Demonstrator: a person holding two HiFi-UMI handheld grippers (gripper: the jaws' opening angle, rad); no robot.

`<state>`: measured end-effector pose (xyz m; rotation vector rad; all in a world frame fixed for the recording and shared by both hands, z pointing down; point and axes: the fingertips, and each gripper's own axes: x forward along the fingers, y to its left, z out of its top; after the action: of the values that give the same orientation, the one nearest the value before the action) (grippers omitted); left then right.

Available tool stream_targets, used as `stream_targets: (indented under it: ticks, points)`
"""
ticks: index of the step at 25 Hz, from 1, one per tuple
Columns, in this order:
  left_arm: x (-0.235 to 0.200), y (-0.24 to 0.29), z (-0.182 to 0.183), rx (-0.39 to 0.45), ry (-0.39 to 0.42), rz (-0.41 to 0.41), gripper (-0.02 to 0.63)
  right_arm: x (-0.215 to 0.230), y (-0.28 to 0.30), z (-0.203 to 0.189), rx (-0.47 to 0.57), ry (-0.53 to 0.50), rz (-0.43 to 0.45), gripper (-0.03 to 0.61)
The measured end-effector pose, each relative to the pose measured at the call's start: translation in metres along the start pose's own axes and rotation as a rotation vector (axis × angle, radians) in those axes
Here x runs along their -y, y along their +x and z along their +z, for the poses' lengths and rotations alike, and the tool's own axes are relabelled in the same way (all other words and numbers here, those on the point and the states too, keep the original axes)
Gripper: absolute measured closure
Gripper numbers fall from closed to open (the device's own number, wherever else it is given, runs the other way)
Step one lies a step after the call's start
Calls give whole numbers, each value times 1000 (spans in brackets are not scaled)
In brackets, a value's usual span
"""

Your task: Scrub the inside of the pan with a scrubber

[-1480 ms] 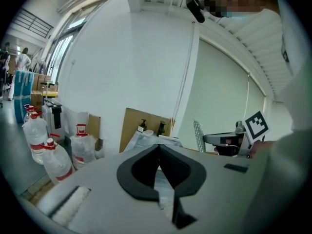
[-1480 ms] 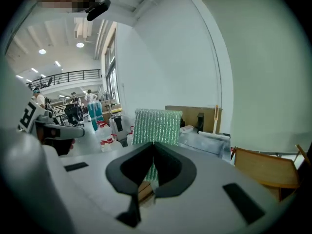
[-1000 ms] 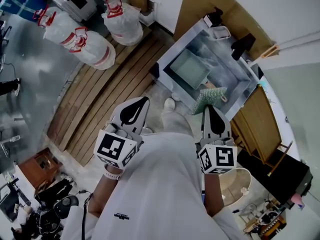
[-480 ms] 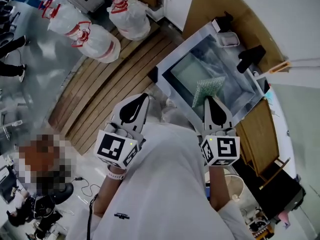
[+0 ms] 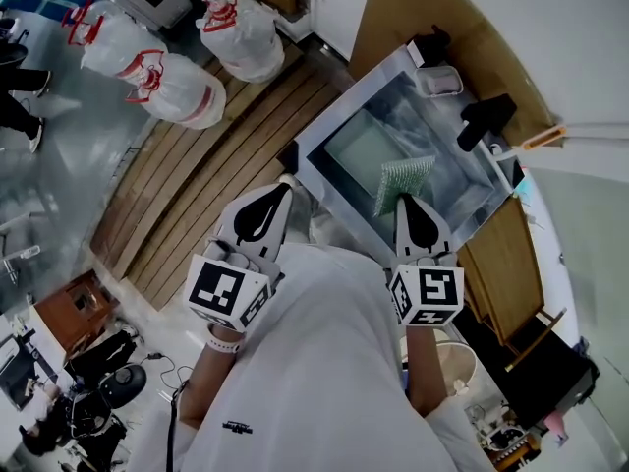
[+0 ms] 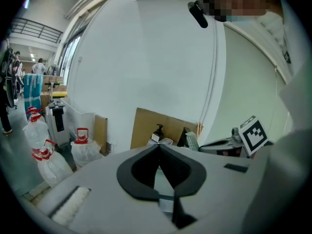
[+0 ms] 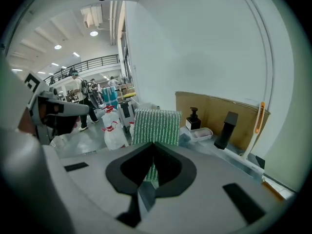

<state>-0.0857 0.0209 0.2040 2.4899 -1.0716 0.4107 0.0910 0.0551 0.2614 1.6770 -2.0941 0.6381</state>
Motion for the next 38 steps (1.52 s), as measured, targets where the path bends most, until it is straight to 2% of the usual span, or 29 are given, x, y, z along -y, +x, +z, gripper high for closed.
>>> stream_targets:
  ticks: [3,7,12,18,28,38]
  points:
    - [-2,10,-2,-15,-9,-8,609,4,11,-5,-43,-6,12,569]
    - [8,26,-17,-31,-47,-20,609,10,24,-16,-78,-24,71,569]
    - [8,53,-31,-72,-92,-35,609,20,58,-30,-164,-153,85,569]
    - [4,86,-56,-137,-96,-49,609,38,106,-71,-299,-254,131,569]
    - [-14,134,-112,-245,-96,-57,609,61,178,-156,-486,-284,195,569]
    - [-24,169,-150,-351,-91,-49,609,72,211,-194,-573,-354,207,569]
